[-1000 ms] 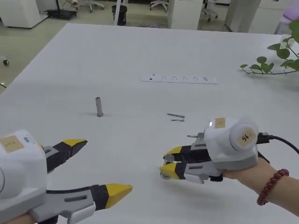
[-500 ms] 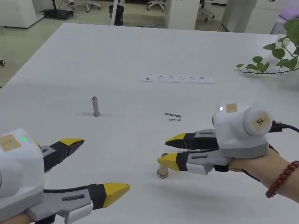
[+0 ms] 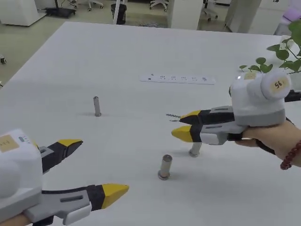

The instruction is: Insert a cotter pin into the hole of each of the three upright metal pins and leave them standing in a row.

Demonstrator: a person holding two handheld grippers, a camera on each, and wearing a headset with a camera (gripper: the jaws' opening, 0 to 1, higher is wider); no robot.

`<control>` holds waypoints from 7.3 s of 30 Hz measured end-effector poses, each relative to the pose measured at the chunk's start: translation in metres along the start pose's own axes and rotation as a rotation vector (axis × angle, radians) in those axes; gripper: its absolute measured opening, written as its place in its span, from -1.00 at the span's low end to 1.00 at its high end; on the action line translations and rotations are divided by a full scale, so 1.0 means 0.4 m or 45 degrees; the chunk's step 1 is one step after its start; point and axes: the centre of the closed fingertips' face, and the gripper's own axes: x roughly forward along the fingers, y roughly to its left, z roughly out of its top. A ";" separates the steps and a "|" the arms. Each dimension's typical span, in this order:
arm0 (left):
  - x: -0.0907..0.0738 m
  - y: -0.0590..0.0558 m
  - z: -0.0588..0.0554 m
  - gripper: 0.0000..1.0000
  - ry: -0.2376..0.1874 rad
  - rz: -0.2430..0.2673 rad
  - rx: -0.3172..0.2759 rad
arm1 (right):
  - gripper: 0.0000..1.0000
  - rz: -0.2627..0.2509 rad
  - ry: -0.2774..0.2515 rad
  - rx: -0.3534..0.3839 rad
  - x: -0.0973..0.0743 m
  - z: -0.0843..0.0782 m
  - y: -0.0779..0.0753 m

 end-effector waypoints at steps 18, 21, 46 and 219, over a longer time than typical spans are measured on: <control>-0.003 0.013 -0.015 0.61 -0.010 0.007 -0.012 | -0.49 -0.143 0.105 0.051 0.043 -0.034 -0.199; -0.003 0.014 -0.013 0.61 -0.030 0.004 -0.031 | -0.49 -0.160 0.133 0.041 0.060 -0.046 -0.226; 0.018 0.013 -0.025 0.89 -0.020 -0.017 -0.048 | -0.68 -0.157 0.356 0.008 0.189 -0.163 -0.374; 0.172 -0.157 0.111 -0.99 0.085 -0.376 -0.472 | -0.94 0.084 0.330 -0.999 -0.004 -0.016 0.204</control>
